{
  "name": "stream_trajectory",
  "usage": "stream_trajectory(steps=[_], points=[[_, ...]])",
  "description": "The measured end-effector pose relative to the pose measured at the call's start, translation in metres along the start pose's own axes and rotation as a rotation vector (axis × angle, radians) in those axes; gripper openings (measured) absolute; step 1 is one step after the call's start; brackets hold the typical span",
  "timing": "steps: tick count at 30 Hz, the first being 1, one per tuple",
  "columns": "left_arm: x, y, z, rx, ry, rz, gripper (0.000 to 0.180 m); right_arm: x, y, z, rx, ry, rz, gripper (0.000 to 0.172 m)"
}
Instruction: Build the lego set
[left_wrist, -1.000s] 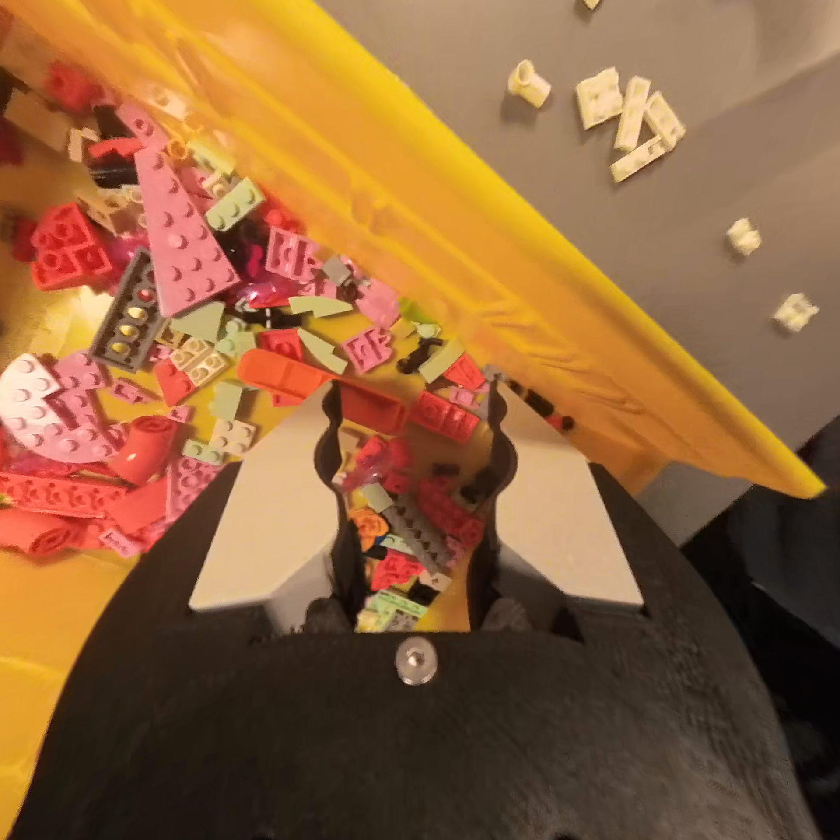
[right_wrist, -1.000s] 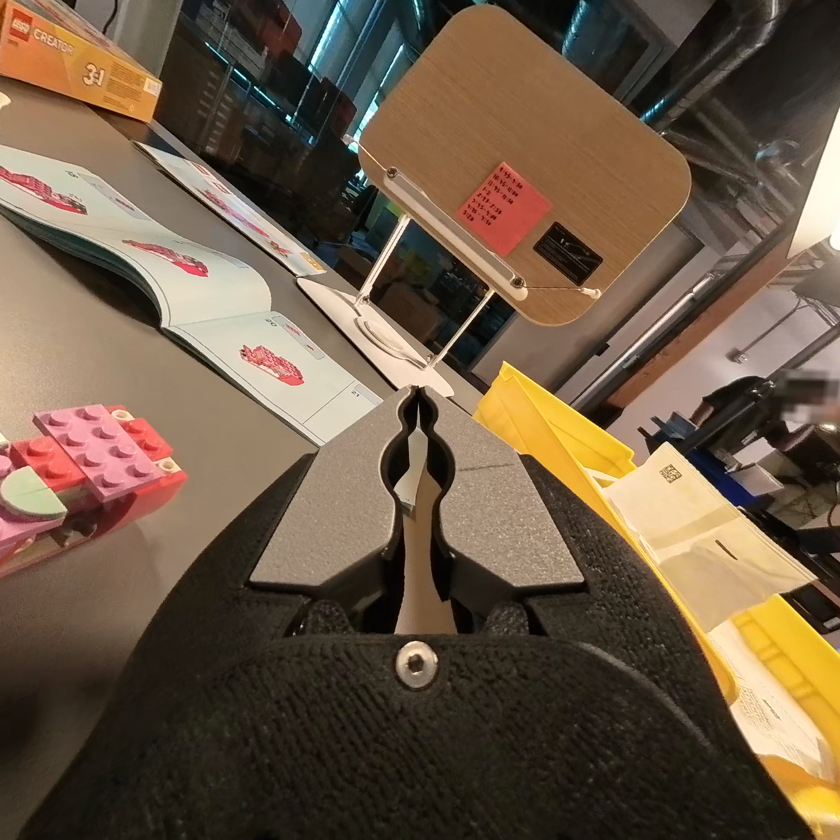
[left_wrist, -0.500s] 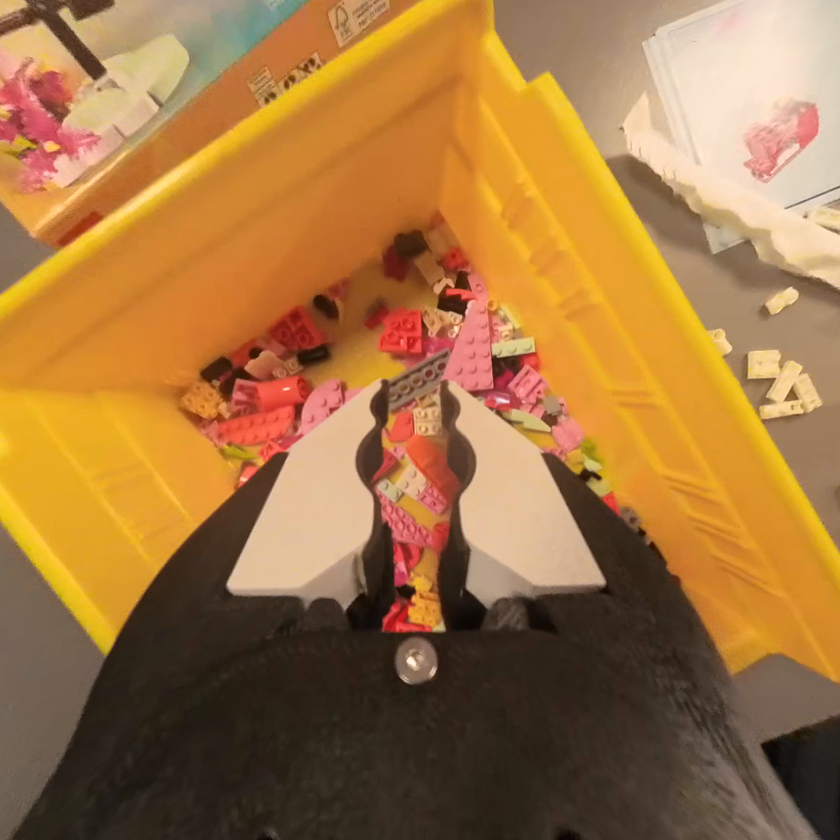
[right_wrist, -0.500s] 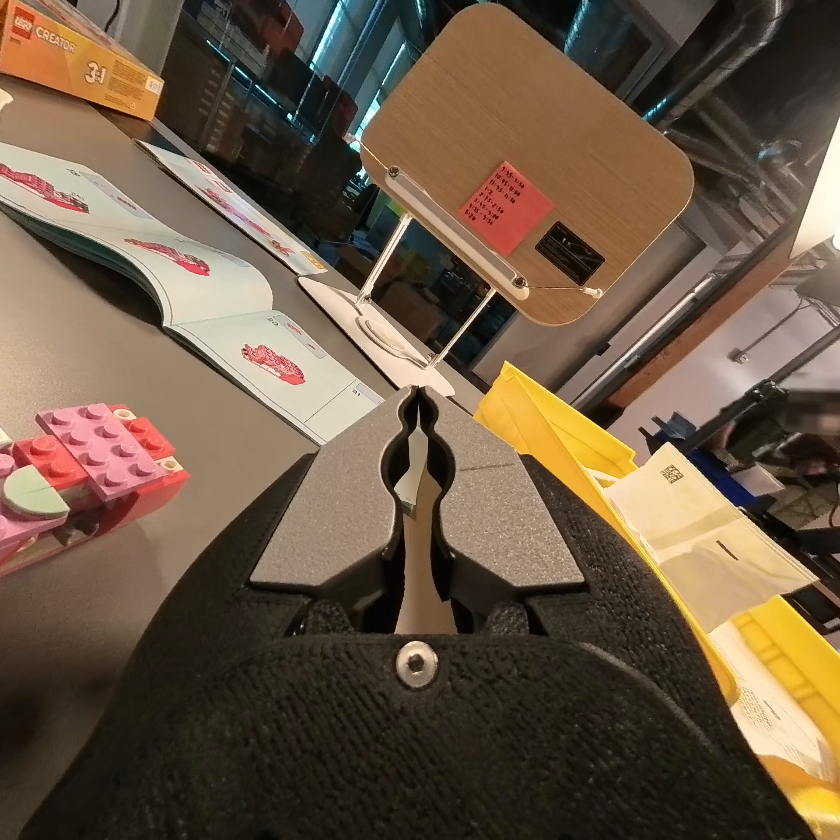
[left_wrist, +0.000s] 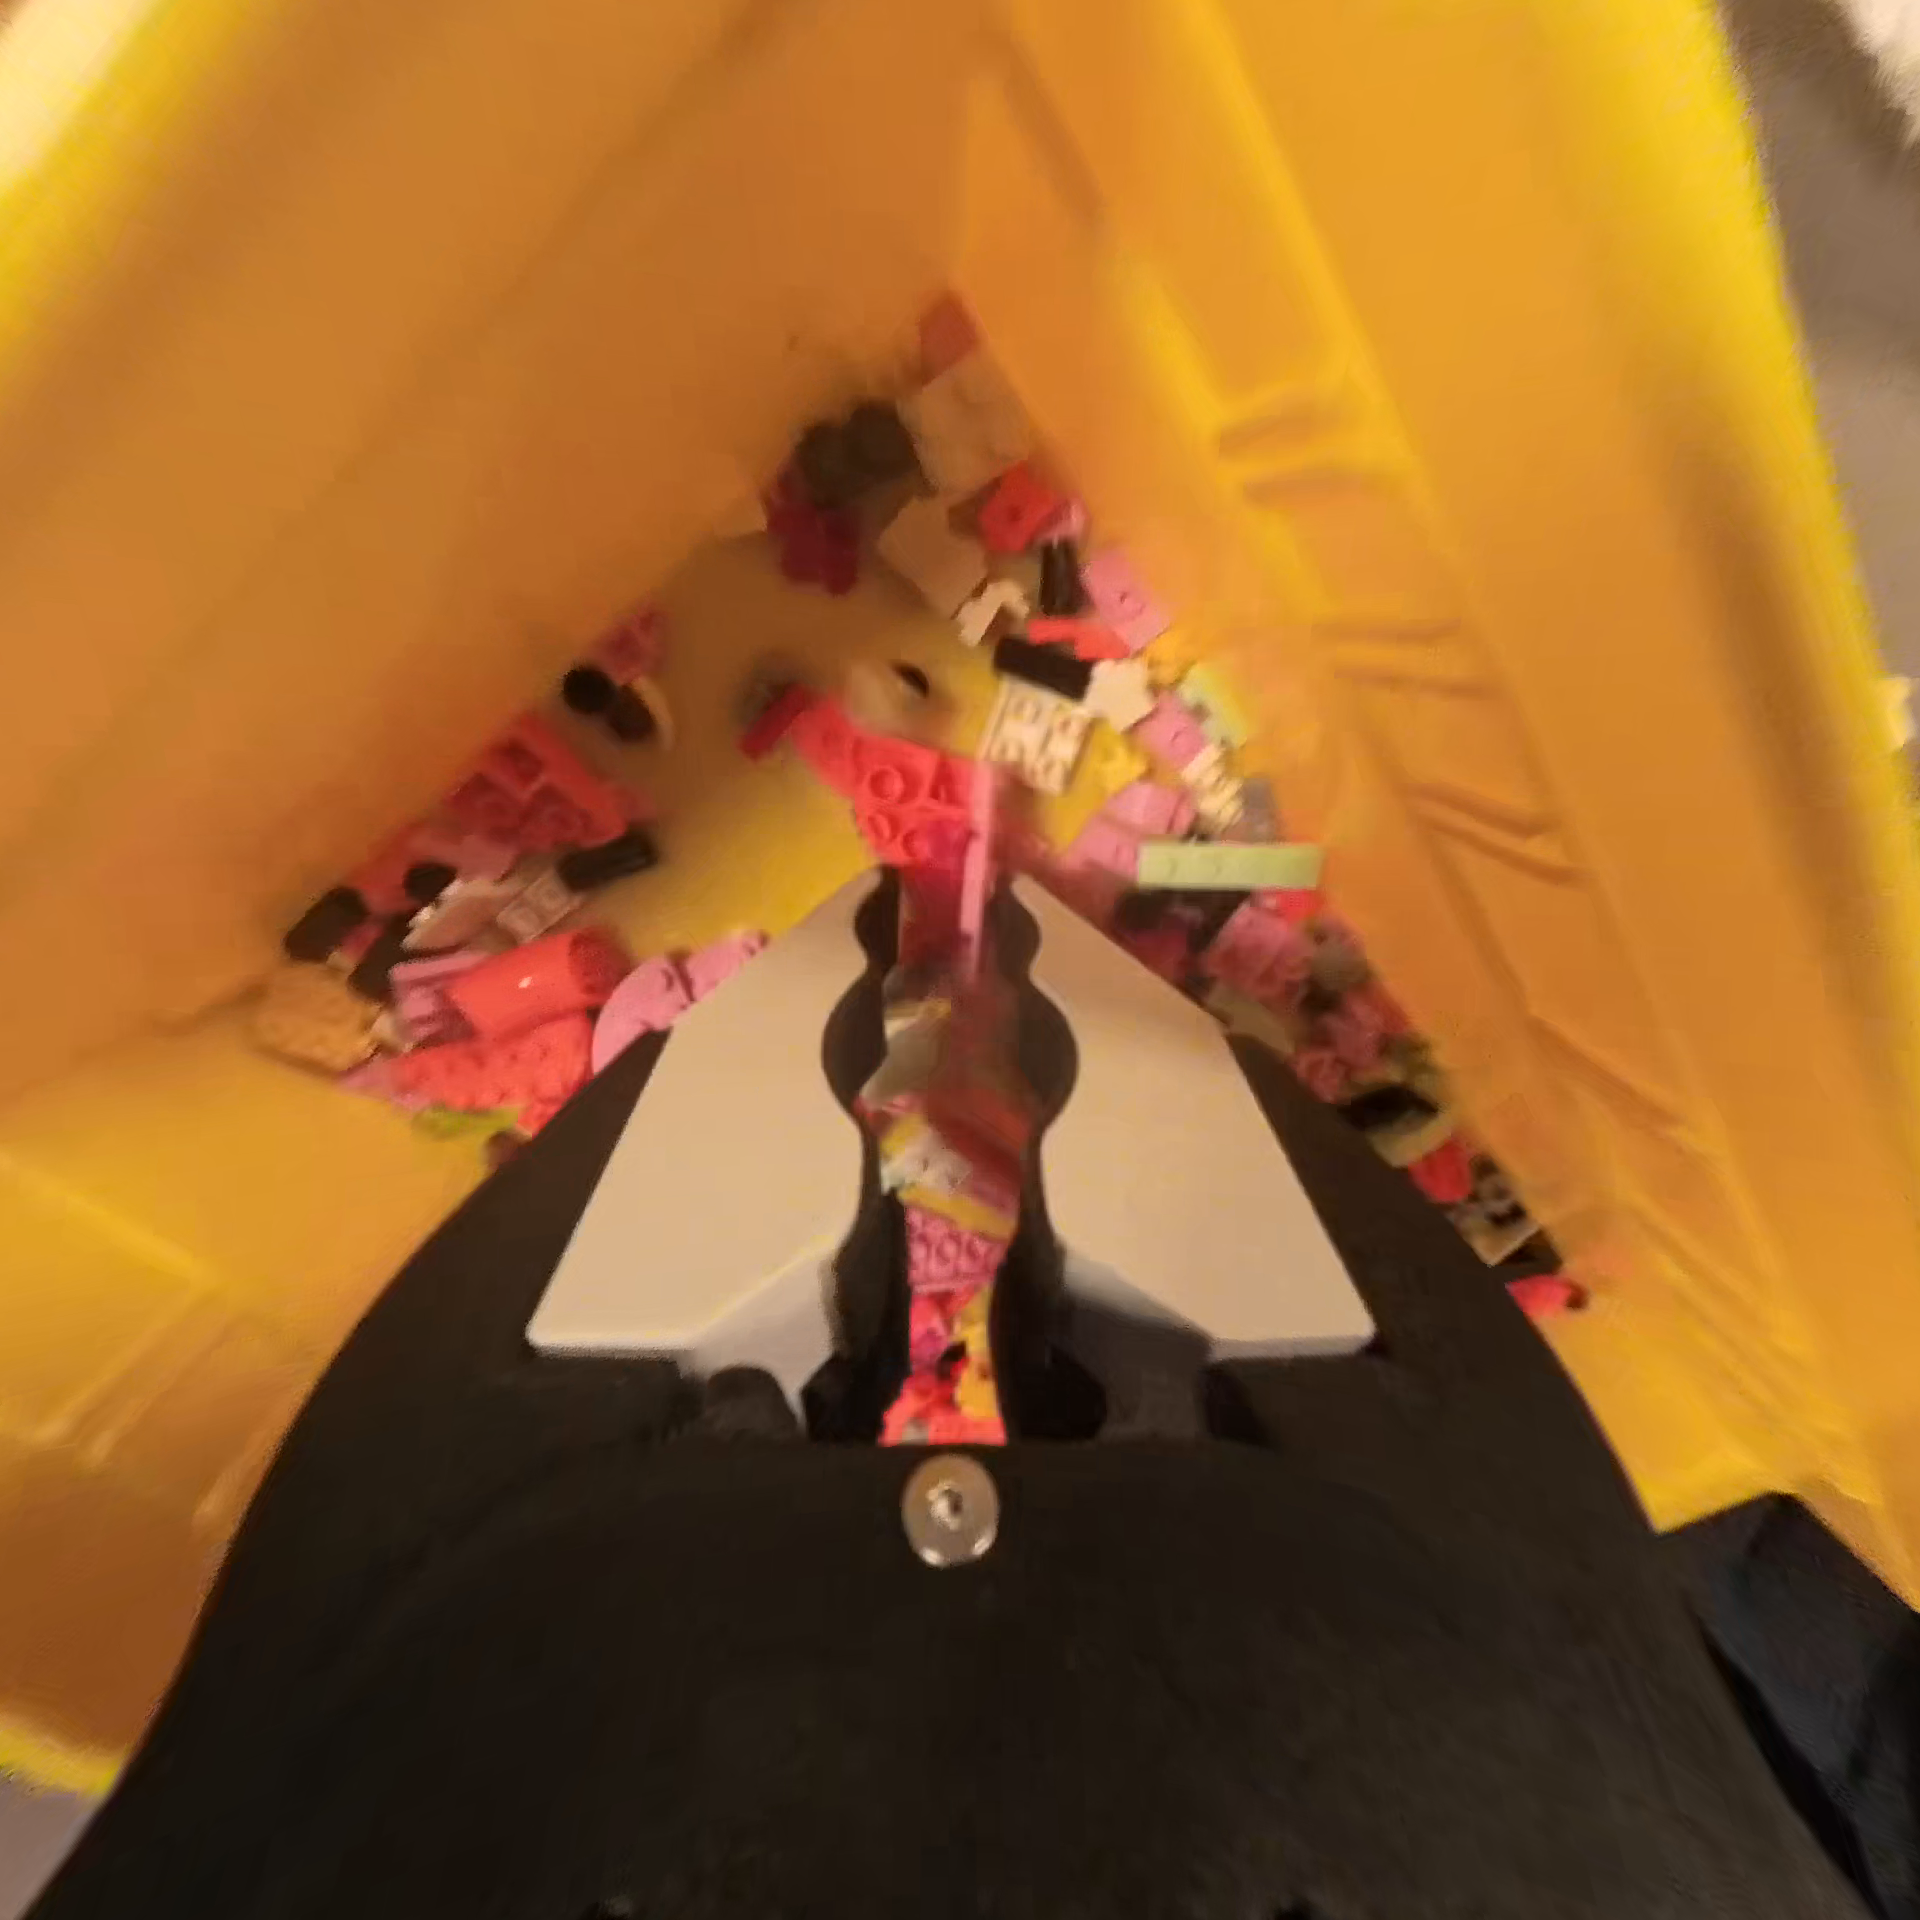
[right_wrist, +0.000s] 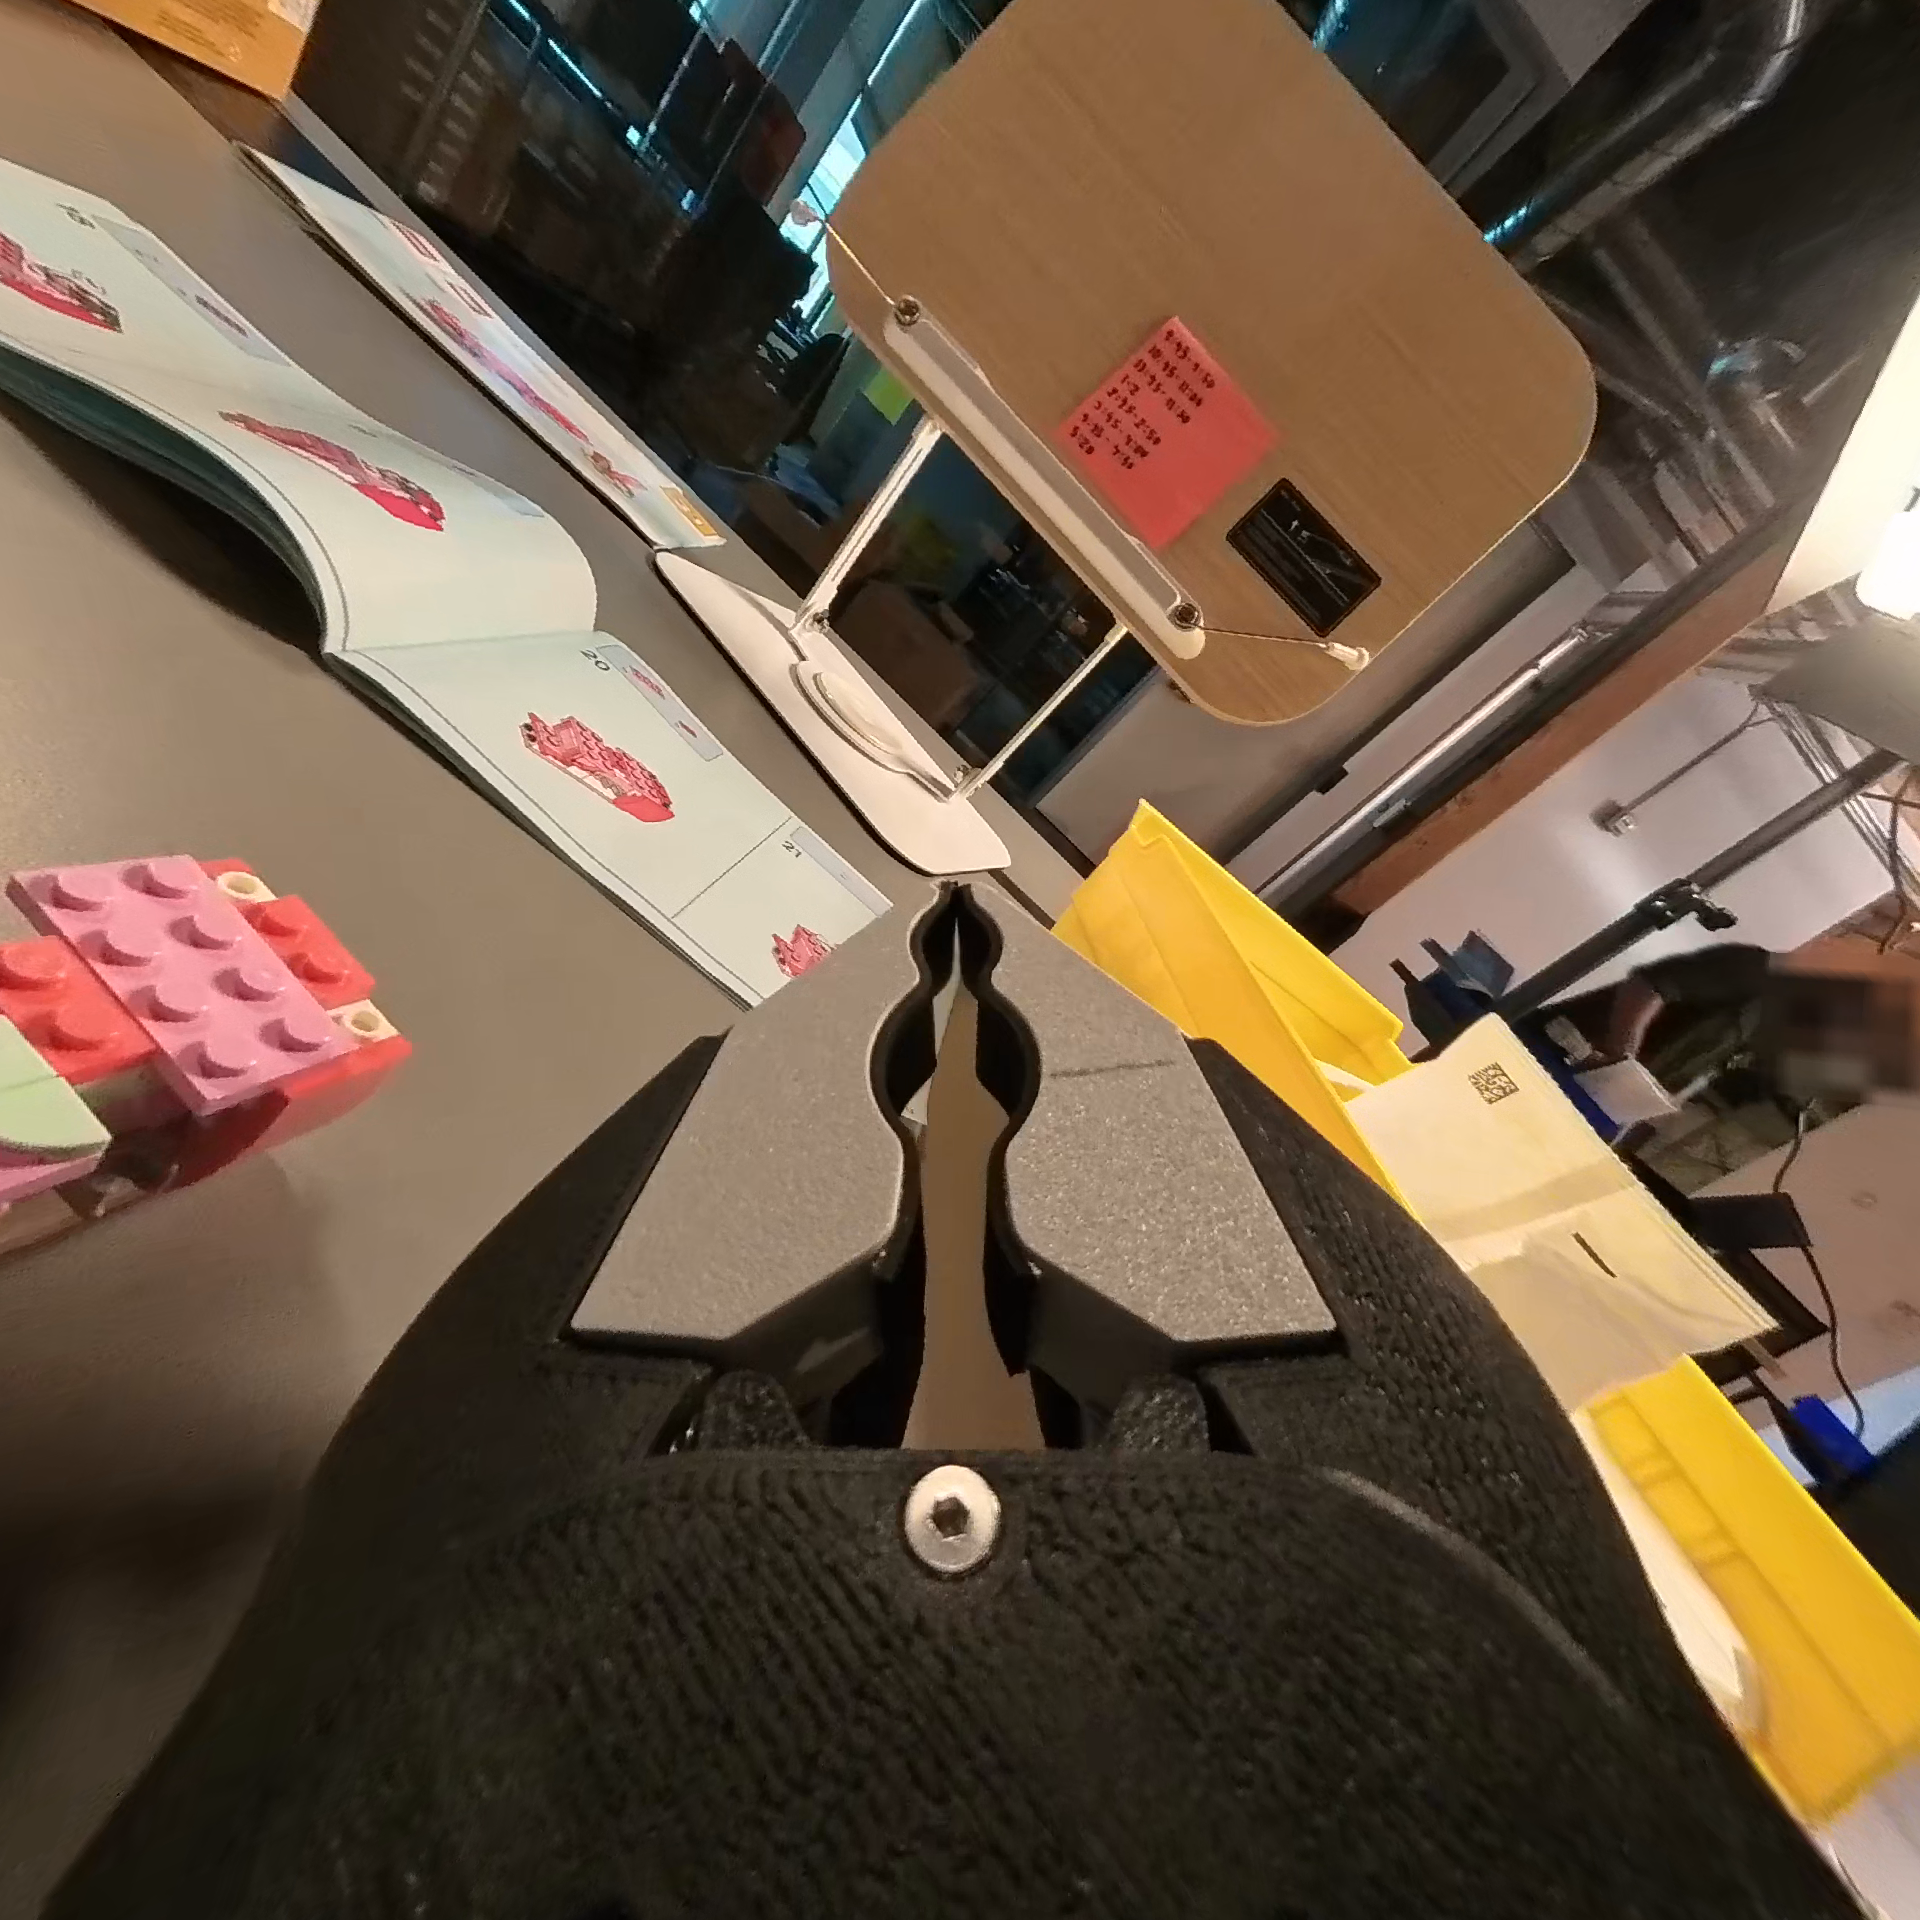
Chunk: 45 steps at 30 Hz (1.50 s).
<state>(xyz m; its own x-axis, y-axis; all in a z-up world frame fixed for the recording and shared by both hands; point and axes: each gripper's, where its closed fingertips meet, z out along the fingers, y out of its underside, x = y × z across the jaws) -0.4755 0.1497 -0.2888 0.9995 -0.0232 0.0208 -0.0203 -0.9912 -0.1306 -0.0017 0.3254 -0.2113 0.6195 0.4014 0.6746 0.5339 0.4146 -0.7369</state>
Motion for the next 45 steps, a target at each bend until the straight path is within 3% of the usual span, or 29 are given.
stream_trajectory(steps=[7, 10, 12, 15, 17, 22, 24, 29, 32, 39, 45], points=[[-0.029, 0.041, -0.007, -0.122, -0.058, -0.169, 0.016, -0.006, -0.004, 0.000, 0.021, -0.026, -0.023, 0.000], [-0.047, 0.035, -0.016, -0.030, -0.159, -0.227, 0.017, -0.008, -0.004, 0.000, 0.016, -0.029, -0.041, 0.000], [-0.045, 0.019, -0.025, 0.086, -0.175, -0.168, 0.018, -0.008, -0.004, 0.001, 0.015, -0.030, -0.042, 0.000], [-0.019, -0.003, -0.031, 0.200, -0.043, -0.082, 0.039, -0.008, -0.003, 0.001, 0.012, -0.029, -0.036, 0.000], [-0.006, -0.006, -0.030, 0.197, 0.053, -0.068, 0.056, -0.007, -0.003, 0.001, 0.011, -0.026, -0.032, 0.000], [-0.013, 0.033, -0.033, -0.044, 0.063, -0.071, 0.096, -0.006, -0.004, 0.001, 0.016, -0.022, -0.029, 0.000], [-0.010, 0.057, -0.039, -0.176, 0.111, -0.056, 0.086, -0.008, -0.004, 0.001, 0.019, -0.029, -0.031, 0.000], [-0.028, 0.114, -0.052, -0.455, -0.049, 0.002, 0.032, -0.010, -0.007, 0.000, 0.033, -0.041, -0.042, 0.000], [-0.017, 0.143, -0.053, -0.587, -0.068, 0.022, 0.032, -0.011, -0.008, -0.001, 0.042, -0.046, -0.041, 0.000], [-0.011, 0.171, -0.039, -0.666, -0.099, 0.053, 0.019, -0.013, -0.012, -0.002, 0.065, -0.061, -0.035, 0.000], [-0.023, 0.158, -0.023, -0.593, -0.181, 0.123, 0.014, -0.014, -0.015, -0.003, 0.078, -0.071, -0.038, 0.000]])
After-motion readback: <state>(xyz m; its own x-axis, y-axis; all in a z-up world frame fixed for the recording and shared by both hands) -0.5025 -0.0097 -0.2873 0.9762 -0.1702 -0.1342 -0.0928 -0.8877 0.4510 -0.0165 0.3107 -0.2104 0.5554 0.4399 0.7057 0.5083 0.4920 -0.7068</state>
